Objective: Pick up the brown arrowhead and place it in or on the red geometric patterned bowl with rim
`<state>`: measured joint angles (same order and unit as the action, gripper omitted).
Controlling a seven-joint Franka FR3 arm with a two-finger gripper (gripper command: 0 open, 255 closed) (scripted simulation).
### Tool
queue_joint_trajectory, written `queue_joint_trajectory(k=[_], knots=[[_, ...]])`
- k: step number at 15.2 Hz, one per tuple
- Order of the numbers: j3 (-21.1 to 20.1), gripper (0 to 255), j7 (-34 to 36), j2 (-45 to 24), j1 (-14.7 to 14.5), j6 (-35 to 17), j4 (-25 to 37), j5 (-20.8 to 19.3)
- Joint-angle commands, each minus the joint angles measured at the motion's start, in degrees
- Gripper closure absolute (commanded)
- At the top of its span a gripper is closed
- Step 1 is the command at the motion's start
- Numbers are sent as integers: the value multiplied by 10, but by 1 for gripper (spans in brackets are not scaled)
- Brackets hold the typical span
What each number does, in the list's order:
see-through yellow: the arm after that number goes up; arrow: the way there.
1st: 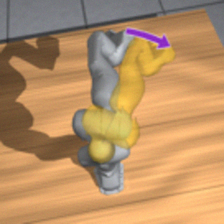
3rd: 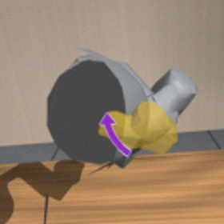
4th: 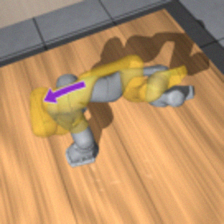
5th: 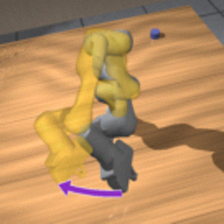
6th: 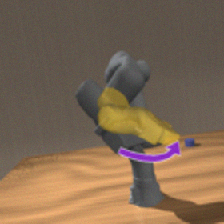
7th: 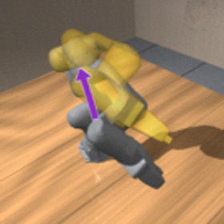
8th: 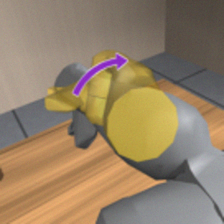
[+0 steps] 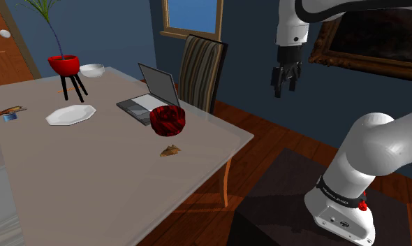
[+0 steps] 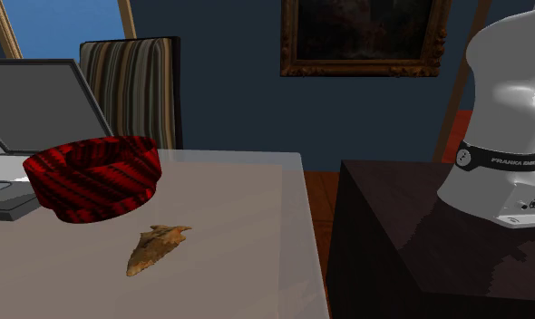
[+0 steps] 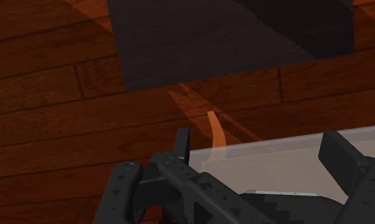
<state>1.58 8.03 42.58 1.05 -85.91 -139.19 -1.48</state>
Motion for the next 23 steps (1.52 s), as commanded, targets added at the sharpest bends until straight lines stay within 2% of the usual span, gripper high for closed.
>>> queue_joint_trajectory(k=[1, 7, 13, 18, 23], knots=[[0, 0, 0, 0, 0, 0, 0, 0], [-57, 0, 115, -50, -8, -96, -34, 64], [-112, 0, 222, -135, -15, -202, -36, 114], [-153, 0, 307, -227, -16, -289, -13, 138], [-186, 0, 395, -332, -15, -369, 32, 139]])
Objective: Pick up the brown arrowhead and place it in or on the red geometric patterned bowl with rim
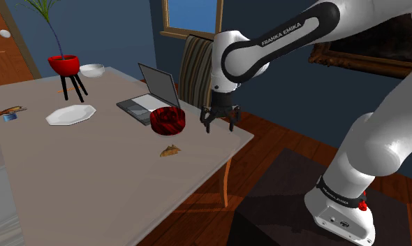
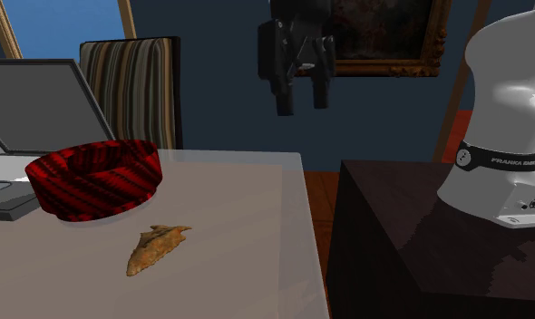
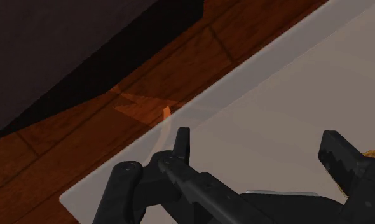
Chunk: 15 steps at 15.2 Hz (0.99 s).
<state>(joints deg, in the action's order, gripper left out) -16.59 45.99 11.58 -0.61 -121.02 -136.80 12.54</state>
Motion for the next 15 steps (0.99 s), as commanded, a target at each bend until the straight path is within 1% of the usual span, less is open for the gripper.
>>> queue_joint_trajectory(k=[1, 7, 11, 15], knots=[[-9, 0, 34, -44, 2, -32, 20, -5], [-23, 0, 145, -177, -5, -104, 103, -40], [-15, 0, 217, -266, -22, -135, 174, -70], [3, 0, 279, -352, -44, -153, 256, -95]])
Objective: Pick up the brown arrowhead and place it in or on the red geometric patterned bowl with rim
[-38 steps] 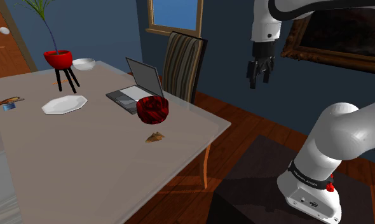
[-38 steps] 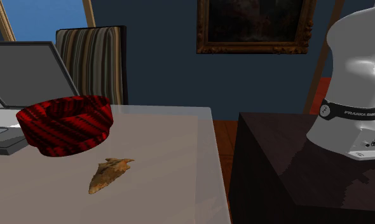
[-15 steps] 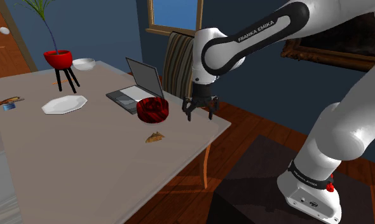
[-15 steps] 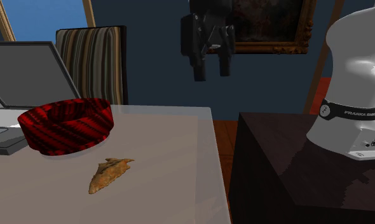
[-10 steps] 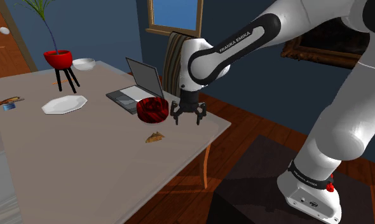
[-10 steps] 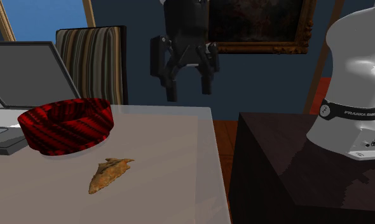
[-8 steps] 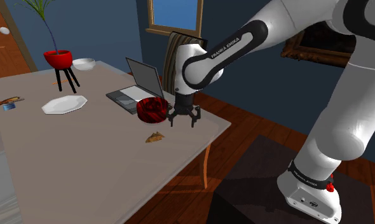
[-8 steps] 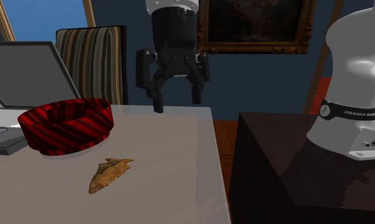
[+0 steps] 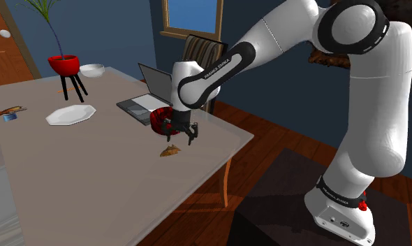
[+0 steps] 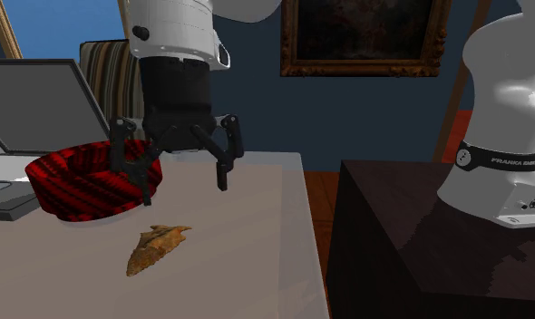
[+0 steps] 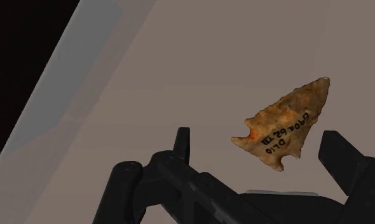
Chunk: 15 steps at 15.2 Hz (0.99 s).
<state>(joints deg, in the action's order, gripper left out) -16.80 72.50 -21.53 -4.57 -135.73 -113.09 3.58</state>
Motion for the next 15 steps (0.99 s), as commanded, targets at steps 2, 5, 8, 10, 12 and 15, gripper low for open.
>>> queue_joint_trajectory(k=[2, 5, 8, 10, 12, 15], knots=[[16, 0, 42, -64, -16, -10, 65, -14], [21, 0, 51, -88, -22, -21, 80, -18], [23, 0, 53, -105, -26, -37, 81, -22], [25, 0, 55, -116, -29, -47, 82, -24], [25, 0, 55, -120, -30, -50, 83, -24], [25, 0, 55, -120, -30, -50, 83, -24]])
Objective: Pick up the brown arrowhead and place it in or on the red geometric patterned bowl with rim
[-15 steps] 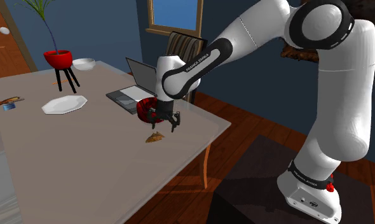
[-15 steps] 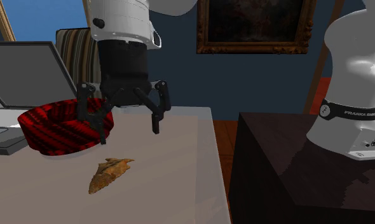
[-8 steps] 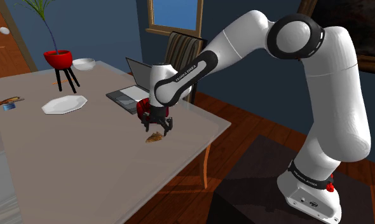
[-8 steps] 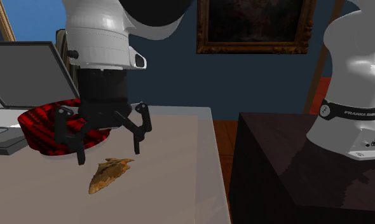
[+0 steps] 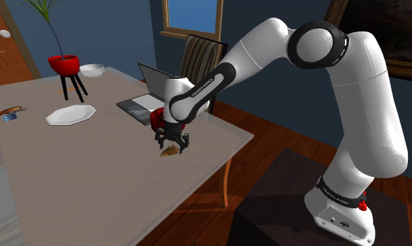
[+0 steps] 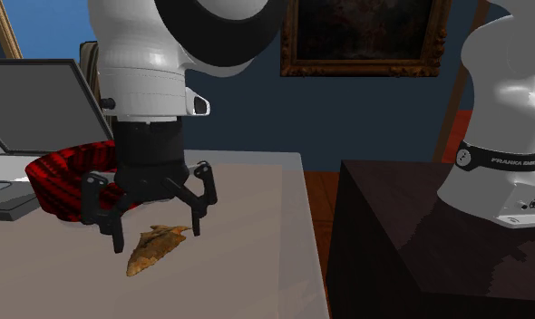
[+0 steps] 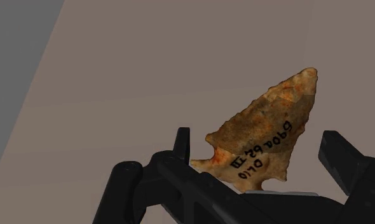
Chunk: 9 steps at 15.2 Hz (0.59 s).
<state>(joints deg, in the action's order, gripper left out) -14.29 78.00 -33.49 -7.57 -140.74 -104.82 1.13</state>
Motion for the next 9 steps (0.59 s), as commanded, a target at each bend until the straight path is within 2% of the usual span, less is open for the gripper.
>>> queue_joint_trajectory(k=[1, 3, 4, 9], knots=[[0, 0, 0, 0, 0, 0, 0, 0], [0, 0, 0, 0, 0, 0, 0, 0], [0, 255, 0, 0, 0, 0, 0, 0], [0, 255, 0, 0, 0, 0, 0, 0]])
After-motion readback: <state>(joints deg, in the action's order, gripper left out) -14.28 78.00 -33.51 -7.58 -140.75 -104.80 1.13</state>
